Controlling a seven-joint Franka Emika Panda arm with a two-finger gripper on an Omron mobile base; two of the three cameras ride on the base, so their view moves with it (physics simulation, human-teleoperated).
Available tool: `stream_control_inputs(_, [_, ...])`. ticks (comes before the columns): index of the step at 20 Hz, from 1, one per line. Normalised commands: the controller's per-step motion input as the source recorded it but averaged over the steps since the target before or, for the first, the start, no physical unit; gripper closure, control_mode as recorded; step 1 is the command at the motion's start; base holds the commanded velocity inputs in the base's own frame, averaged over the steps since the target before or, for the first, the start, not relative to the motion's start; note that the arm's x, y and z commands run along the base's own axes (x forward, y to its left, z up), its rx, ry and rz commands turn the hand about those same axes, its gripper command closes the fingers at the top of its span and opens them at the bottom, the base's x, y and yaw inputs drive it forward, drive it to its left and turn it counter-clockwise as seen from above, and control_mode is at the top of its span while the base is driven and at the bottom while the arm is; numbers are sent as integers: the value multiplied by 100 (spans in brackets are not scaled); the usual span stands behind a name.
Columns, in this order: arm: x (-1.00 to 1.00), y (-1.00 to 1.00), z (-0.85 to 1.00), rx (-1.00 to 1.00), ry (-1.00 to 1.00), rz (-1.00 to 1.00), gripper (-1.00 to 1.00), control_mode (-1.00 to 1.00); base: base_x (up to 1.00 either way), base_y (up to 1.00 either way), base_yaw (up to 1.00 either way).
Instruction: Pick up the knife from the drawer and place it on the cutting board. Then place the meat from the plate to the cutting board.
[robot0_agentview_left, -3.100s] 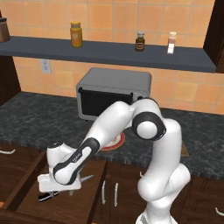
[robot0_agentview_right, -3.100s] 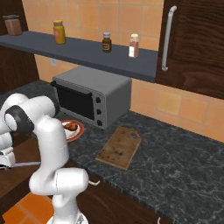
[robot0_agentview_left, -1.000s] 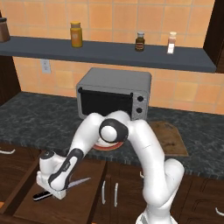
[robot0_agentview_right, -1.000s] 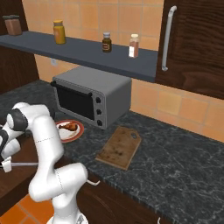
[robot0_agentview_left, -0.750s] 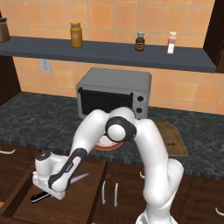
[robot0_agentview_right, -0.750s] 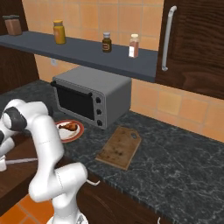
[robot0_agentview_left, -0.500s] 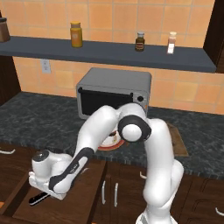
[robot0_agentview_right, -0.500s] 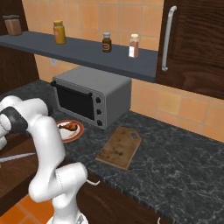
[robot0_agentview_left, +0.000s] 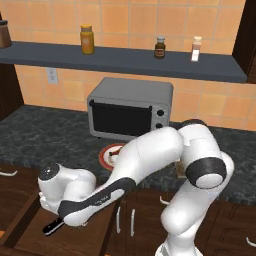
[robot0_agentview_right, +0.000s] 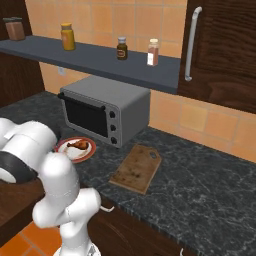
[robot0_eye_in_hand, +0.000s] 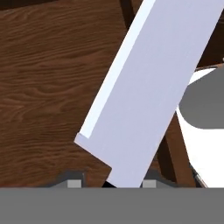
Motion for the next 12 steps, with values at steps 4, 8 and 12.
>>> stream_control_inputs(4, [23, -100, 90, -2, 1, -10, 100, -100, 0, 0, 0])
stream_control_inputs(8, [39, -100, 48, -3, 11, -21, 100, -100, 0, 0, 0])
stream_control_inputs(12, [38, -100, 3, -1, 21, -23, 100, -100, 0, 0, 0])
